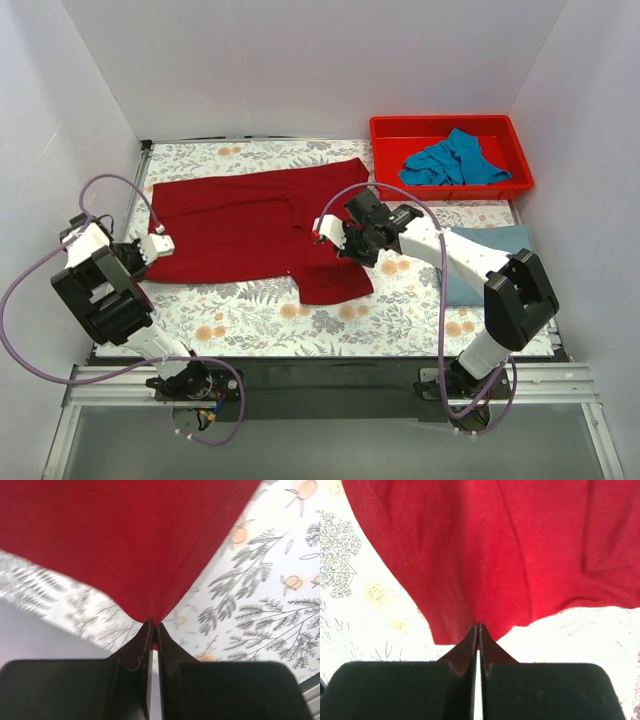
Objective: Fold and stack the t-shirts
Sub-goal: Fold the tshirt
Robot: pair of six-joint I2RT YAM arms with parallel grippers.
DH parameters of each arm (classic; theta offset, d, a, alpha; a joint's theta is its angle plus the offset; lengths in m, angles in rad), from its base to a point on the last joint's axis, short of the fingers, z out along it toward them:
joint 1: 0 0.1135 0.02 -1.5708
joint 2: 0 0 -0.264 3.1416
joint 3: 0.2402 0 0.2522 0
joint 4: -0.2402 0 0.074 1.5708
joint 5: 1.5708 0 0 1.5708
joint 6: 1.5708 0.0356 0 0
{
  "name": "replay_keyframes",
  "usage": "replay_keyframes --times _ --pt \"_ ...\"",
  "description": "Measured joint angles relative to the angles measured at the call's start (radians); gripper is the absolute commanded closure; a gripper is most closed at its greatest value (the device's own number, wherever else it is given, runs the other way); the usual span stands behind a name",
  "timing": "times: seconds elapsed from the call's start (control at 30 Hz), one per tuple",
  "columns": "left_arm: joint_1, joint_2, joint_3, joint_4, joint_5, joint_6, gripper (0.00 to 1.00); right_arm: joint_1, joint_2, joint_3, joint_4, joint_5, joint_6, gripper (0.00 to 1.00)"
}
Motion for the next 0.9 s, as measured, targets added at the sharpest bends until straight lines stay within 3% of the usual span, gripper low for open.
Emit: replay_keyframes --times 0.13,0.4,0.9 --pt "0.018 0.032 0.124 -0.051 0.051 -0.039 1.00 -0.028 0.000 0.018 -0.011 -0.012 -0.002 0.99" --pt "0.021 0.110 0.226 -0.112 0.142 -0.149 1.00 -0.079 0.068 0.160 -0.030 -0.011 -0.034 0.99" --pt "0.020 0.272 0.458 -0.057 0.241 -0.374 1.00 -0.140 0.328 0.495 -0.043 0.027 -0.145 0.99"
